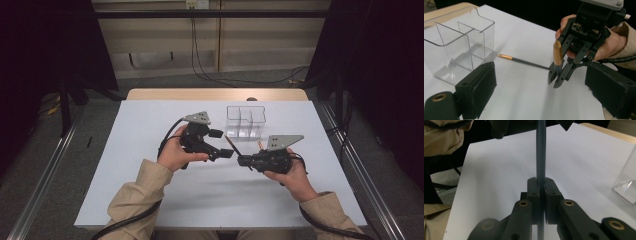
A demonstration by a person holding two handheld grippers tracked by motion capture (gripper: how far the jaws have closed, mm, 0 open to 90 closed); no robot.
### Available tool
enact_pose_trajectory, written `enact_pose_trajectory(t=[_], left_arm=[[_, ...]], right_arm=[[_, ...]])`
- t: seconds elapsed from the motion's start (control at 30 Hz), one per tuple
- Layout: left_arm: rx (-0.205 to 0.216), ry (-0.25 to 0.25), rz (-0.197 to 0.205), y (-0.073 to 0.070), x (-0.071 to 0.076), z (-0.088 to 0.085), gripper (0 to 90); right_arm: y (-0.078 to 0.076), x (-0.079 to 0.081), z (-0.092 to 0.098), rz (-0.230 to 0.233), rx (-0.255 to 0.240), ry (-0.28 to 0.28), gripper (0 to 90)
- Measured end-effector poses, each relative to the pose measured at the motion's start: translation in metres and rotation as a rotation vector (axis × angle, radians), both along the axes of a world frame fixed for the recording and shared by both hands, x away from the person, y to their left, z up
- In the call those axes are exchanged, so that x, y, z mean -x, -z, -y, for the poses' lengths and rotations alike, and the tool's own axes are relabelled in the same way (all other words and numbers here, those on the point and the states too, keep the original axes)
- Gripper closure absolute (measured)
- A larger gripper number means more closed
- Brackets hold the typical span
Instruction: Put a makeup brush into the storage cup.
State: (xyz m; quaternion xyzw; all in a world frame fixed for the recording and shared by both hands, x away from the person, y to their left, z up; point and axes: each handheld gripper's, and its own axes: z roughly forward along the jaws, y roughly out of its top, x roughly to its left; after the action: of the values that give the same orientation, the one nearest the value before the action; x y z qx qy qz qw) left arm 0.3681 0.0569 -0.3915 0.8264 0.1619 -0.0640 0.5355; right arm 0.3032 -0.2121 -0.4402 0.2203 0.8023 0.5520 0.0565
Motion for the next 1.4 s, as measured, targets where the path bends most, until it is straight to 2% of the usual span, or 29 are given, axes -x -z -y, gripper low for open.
enact_pose_trajectory(t=[0.13,0.43,0.53,0.7,0.73,0.87,1.13,1.4], left_arm=[[0.033,-0.013,0.008,0.000,0.002,0.001,12.1],[0.064,-0.012,0.010,0.003,0.004,0.004,19.4],[0.064,-0.010,0.005,0.004,0.003,0.004,24.7],[0.092,-0.017,0.006,0.004,0.003,0.004,33.4],[0.111,-0.012,0.003,0.005,0.003,0.004,37.6],[0.127,0.001,-0.009,0.008,0.003,0.004,48.3],[0.190,-0.023,-0.060,0.011,0.002,0.002,66.3],[0.216,-0.039,-0.060,0.010,0.004,0.003,78.2]], right_arm=[[-0.004,0.000,0.002,0.009,-0.031,0.030,84.8],[-0.004,-0.001,-0.001,0.014,-0.064,0.071,84.8],[-0.004,-0.001,-0.002,0.013,-0.067,0.077,84.8],[-0.005,-0.002,-0.004,0.012,-0.073,0.084,84.9],[-0.004,-0.002,-0.004,0.015,-0.071,0.087,84.9],[-0.005,-0.001,-0.007,0.023,-0.074,0.099,84.8],[-0.007,-0.003,-0.011,0.015,-0.074,0.105,84.8],[-0.009,-0.004,-0.016,0.009,-0.077,0.102,84.7]])
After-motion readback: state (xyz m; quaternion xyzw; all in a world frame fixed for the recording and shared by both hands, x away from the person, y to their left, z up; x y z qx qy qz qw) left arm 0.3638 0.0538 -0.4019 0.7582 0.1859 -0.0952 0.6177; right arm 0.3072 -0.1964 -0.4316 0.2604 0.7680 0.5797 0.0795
